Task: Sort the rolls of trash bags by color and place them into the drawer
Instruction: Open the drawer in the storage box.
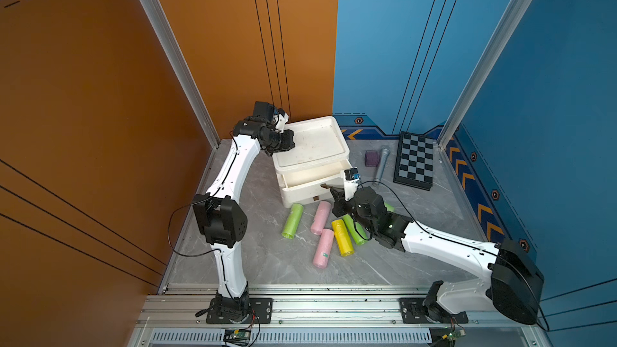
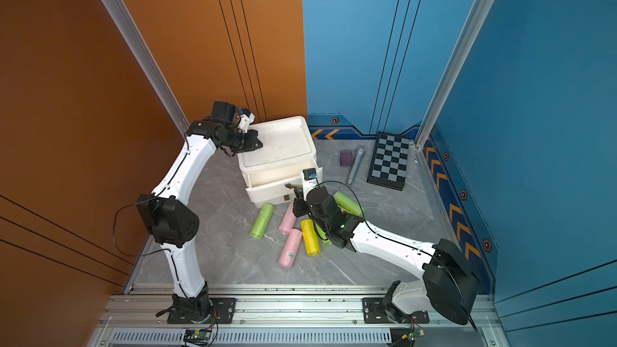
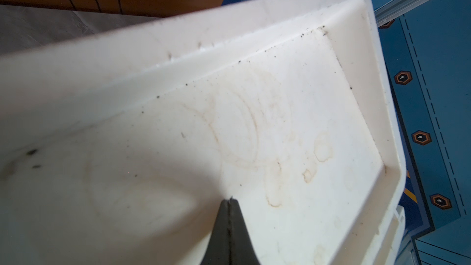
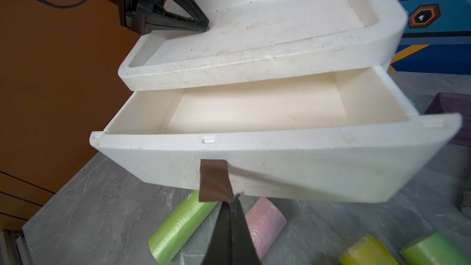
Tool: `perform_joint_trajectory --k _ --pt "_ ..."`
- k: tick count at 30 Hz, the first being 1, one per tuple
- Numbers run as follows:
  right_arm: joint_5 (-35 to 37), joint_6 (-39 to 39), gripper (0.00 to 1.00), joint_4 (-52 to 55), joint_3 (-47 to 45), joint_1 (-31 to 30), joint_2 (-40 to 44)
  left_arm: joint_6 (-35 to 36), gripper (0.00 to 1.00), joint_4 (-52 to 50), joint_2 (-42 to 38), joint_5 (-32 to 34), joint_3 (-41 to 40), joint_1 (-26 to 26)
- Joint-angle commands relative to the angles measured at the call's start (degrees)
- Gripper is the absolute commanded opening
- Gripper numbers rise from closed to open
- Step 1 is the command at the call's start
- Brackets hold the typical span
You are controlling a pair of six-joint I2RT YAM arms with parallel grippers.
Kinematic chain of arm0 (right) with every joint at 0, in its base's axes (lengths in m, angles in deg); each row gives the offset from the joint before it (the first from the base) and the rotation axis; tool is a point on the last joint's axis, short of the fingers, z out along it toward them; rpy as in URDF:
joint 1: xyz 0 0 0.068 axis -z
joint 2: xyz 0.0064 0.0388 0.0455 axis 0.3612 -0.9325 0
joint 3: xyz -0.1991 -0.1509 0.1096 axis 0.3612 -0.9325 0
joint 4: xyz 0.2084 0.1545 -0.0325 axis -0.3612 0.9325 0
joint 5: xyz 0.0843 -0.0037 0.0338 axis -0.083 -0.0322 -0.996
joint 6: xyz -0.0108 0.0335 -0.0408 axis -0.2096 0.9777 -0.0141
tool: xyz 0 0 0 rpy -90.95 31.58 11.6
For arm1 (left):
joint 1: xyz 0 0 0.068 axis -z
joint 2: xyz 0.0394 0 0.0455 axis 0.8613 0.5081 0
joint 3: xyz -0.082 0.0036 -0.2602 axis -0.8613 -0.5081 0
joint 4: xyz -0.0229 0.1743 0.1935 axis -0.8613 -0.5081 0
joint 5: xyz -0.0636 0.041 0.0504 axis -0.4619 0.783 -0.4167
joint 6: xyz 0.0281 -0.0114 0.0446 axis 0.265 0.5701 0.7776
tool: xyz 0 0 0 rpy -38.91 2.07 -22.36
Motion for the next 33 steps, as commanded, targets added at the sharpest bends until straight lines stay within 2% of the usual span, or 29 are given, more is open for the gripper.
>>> perform_joint_trajectory --k 1,8,11,13,14,17,20,26,33 --pt "0.78 1.71 0.0 3.3 -1.7 -0.06 3.72 0.64 0.0 -11.22 3.41 1.24 -3.58 -0.5" --pt "-0.3 2.06 0.0 7.74 -2.96 -0.63 6.45 0.51 0.0 -11.22 3.41 1.22 -3.73 -0.47" --pt "-6.52 7.32 0.02 6.52 -4.07 2.37 7.05 0.43 0.0 -11.22 3.32 1.19 -3.85 -0.46" --pt "-11.49 13.45 0.3 2.87 -5.88 5.27 7.4 0.52 0.0 -11.23 3.18 1.18 -3.86 -0.46" --pt "-14.33 17.04 0.37 -0.59 -7.6 7.03 7.49 0.54 0.0 -11.21 3.09 1.29 -3.9 -0.46" --pt "-19.0 24.46 0.48 -9.29 -11.98 10.17 7.83 0.6 0.0 -11.26 2.79 1.22 -3.8 -0.57" --pt "-24.14 27.69 0.54 -14.03 -12.92 14.17 6.22 0.65 0.0 -11.25 2.74 1.26 -3.92 -0.68" --pt "-33.69 33.49 0.54 -24.74 -10.8 16.38 -1.94 0.54 0.0 -11.28 2.79 1.34 -4.14 -0.72" --pt "-36.57 39.47 0.5 -34.98 -7.35 15.25 -10.48 0.79 0.0 -11.24 2.61 1.42 -4.42 -0.81"
